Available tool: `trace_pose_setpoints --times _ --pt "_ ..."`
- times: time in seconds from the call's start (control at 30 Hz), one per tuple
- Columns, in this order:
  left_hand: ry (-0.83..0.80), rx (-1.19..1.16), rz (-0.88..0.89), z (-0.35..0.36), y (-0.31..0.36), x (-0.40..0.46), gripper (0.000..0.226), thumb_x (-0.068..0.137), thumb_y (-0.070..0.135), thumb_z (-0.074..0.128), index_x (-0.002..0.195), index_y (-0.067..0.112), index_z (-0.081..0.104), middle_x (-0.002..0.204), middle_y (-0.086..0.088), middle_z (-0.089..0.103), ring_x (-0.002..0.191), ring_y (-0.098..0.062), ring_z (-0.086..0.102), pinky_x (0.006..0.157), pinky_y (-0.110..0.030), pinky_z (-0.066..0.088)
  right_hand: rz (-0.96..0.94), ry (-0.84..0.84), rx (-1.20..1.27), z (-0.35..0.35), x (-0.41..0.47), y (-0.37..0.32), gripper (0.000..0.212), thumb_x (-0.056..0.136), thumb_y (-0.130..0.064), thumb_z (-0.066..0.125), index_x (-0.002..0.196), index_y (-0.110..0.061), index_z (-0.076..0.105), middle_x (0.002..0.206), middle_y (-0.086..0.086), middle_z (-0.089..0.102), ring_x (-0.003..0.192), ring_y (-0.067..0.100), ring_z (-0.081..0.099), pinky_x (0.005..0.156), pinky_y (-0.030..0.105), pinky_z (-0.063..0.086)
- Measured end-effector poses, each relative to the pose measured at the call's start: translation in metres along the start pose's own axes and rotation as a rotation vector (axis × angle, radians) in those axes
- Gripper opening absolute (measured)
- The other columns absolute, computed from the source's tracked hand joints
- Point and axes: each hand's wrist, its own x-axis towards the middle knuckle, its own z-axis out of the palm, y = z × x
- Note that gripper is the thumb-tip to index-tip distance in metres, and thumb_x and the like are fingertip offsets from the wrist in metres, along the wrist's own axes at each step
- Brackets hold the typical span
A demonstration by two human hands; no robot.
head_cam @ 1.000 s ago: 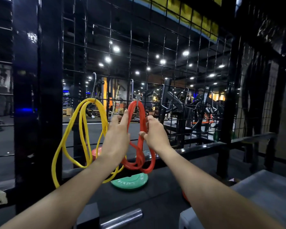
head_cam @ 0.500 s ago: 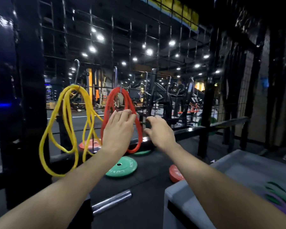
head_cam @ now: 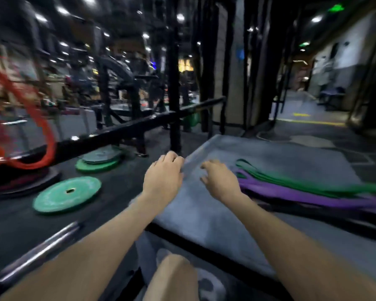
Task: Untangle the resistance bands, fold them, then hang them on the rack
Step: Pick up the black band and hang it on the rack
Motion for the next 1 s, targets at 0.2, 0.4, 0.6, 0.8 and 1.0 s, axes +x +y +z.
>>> trace_pose_setpoints --times 0.2,0.4,0.6,0.8,1.0 --pt "-0.168 -0.100 0.136 0.078 0.078 0.020 0.038 0.092 0.028 0.049 0.129 0.023 0.045 0.130 0.001 0.044 0.121 -0.019 0.044 0.093 -0.033 0.039 0.236 -0.032 -0.024 0.012 -0.035 0.114 0.027 0.086 -0.012 0.052 0.113 -0.012 0.059 0.119 0.011 0.053 0.114 0.031 0.049 0.081 0.038 0.045" --pt "-0.282 -0.250 0.237 0.144 0.154 0.037 0.040 0.090 0.027 0.053 0.130 0.023 0.048 0.128 0.002 0.046 0.122 -0.019 0.044 0.100 -0.034 0.037 0.417 0.005 -0.050 0.019 -0.066 0.204 0.033 0.089 -0.014 0.055 0.122 -0.010 0.057 0.118 0.012 0.053 0.115 0.033 0.047 0.089 0.038 0.044" --pt "-0.317 -0.378 0.337 0.192 0.209 0.050 0.045 0.091 0.025 0.053 0.134 0.021 0.043 0.132 0.003 0.044 0.122 -0.018 0.043 0.101 -0.031 0.035 0.517 0.076 -0.087 0.022 -0.080 0.260 0.036 0.088 -0.015 0.057 0.124 -0.011 0.056 0.121 0.008 0.052 0.116 0.029 0.041 0.090 0.037 0.041" --pt "-0.358 -0.372 0.401 0.230 0.229 0.056 0.057 0.094 0.026 0.047 0.146 0.026 0.023 0.151 0.009 0.027 0.138 -0.012 0.027 0.115 -0.027 0.014 0.453 0.008 -0.177 0.030 -0.084 0.292 0.049 0.088 -0.022 0.060 0.134 -0.013 0.046 0.135 0.004 0.047 0.124 0.027 0.040 0.102 0.038 0.034" --pt "-0.324 -0.222 0.443 0.241 0.231 0.061 0.051 0.099 0.029 0.035 0.148 0.024 0.020 0.148 0.006 0.030 0.135 -0.016 0.027 0.116 -0.032 0.009 0.348 0.080 -0.267 0.040 -0.089 0.309 0.036 0.077 -0.010 0.071 0.113 -0.007 0.066 0.102 0.009 0.068 0.097 0.035 0.062 0.093 0.048 0.049"
